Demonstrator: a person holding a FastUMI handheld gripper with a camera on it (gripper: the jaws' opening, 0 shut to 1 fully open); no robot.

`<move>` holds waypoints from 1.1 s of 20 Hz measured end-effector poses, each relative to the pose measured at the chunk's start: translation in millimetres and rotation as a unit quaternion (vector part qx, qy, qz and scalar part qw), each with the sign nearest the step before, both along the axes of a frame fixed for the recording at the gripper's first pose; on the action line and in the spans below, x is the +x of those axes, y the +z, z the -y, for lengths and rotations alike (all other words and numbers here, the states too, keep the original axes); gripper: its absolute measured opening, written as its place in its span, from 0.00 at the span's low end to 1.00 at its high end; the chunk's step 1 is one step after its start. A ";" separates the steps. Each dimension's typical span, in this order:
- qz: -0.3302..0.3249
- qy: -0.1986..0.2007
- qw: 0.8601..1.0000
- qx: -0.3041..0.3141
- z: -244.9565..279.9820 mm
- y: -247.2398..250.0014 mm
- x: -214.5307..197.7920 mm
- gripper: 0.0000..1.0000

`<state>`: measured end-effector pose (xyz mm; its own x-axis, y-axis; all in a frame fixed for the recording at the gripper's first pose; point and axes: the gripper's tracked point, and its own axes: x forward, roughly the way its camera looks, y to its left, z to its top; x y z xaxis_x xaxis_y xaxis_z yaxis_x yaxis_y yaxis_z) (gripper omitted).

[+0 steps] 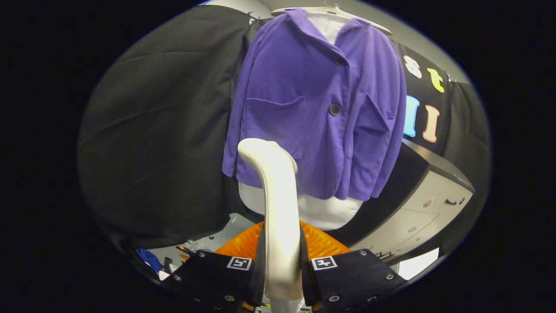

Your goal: Iron the clothes twice with a garment steamer, once on the left side and once on the right side.

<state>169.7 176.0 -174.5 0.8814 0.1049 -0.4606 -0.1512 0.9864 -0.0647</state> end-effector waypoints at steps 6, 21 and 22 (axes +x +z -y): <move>-0.020 -0.024 0.999 0.021 51.0 -0.2 -30.8 0.36; 0.047 -0.044 0.991 0.113 162.8 96.2 -94.3 0.35; 0.057 -0.052 0.989 0.123 174.4 109.4 -88.5 0.35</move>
<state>81.2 1.6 -65.1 0.9382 0.1072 -0.3291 -0.0535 0.9843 0.1682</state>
